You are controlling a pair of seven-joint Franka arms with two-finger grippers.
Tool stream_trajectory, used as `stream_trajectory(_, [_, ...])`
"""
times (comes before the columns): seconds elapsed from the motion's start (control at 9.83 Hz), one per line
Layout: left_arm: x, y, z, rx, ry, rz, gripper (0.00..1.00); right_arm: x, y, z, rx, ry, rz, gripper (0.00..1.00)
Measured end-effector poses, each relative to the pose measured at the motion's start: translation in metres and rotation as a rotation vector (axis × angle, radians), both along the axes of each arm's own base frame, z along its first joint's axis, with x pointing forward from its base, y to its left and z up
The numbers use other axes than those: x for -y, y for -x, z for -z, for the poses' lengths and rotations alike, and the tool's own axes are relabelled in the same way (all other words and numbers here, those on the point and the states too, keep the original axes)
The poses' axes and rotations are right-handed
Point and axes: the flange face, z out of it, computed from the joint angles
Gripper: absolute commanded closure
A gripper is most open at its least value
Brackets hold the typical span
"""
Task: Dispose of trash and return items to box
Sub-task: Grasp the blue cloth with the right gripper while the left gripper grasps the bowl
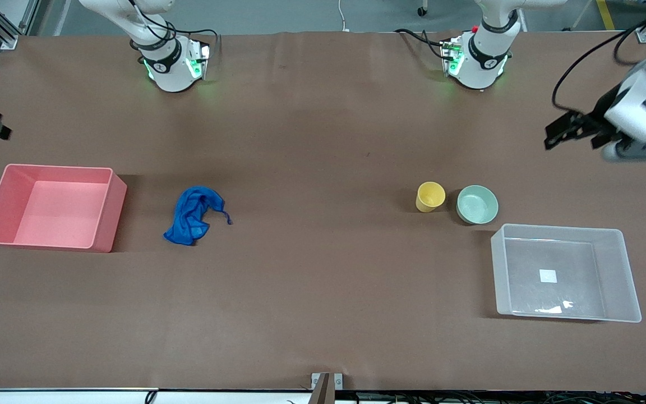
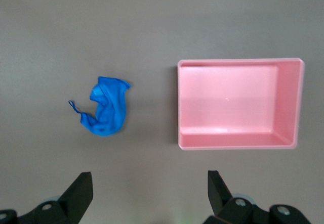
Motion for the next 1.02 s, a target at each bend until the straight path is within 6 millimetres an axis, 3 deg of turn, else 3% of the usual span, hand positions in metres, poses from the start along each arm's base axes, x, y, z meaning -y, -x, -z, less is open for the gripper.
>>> stream_trajectory(0.31, [-0.015,0.006,0.104,0.045,0.000,-0.031,0.02,-0.057,-0.035,0.119,-0.057,0.002,0.021,0.00])
stream_trajectory(0.61, [-0.030,0.034,0.212,0.081,-0.003,-0.043,0.05,-0.104,-0.051,0.243,-0.059,-0.004,0.056,0.00])
stream_trajectory(0.81, [-0.032,0.033,0.264,0.081,-0.008,-0.047,0.08,-0.120,-0.030,0.338,0.001,-0.016,0.035,0.00])
stream_trajectory(1.02, [-0.032,0.030,0.307,0.075,-0.013,-0.047,0.10,-0.127,-0.011,0.407,-0.017,-0.019,0.025,0.00])
